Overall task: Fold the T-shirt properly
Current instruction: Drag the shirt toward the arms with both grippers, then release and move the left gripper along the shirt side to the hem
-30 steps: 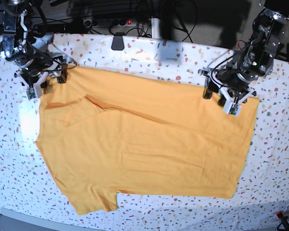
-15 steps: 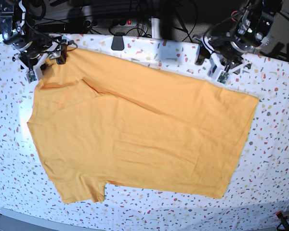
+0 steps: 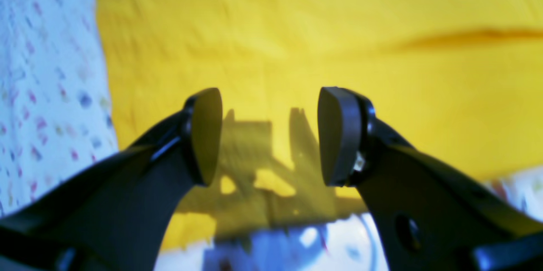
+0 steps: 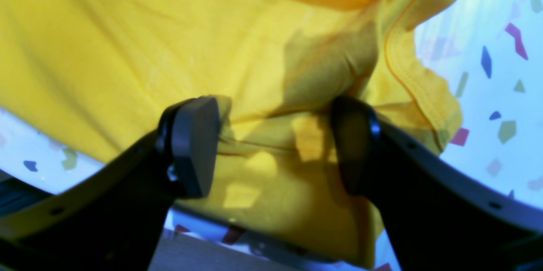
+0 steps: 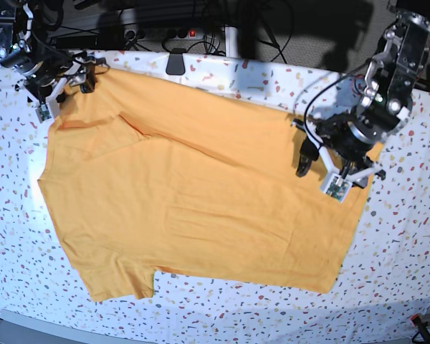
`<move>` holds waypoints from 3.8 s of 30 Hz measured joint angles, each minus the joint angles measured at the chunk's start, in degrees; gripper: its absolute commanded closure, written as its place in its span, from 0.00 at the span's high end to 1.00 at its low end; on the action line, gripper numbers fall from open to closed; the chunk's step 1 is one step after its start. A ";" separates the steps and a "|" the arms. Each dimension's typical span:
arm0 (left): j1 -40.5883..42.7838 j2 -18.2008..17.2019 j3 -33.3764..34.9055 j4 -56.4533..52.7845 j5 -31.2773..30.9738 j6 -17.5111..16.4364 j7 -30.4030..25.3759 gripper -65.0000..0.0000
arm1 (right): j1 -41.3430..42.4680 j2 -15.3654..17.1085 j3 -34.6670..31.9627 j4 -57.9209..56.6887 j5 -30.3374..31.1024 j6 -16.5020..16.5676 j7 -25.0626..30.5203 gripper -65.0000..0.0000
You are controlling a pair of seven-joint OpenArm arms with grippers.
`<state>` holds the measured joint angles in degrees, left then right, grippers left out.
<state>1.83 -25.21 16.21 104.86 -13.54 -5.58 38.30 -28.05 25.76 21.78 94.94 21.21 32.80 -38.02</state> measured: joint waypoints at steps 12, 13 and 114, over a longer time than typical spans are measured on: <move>-6.97 0.28 -0.04 -23.15 -5.38 -7.21 -19.78 0.53 | -0.04 -0.04 0.00 -0.02 -0.02 0.00 -0.24 0.64; -6.67 0.33 -0.04 -25.09 -5.22 -8.22 -21.55 0.53 | -0.04 -0.04 0.00 -0.02 -0.02 0.00 -0.24 0.64; -6.29 -5.33 -0.07 -2.05 11.65 2.47 -0.63 0.53 | 16.39 13.62 -0.11 10.69 6.67 -4.24 -17.49 0.64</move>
<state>-4.47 -30.55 16.14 102.80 -1.89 -3.11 37.67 -11.66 39.38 21.67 105.62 27.88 28.56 -55.51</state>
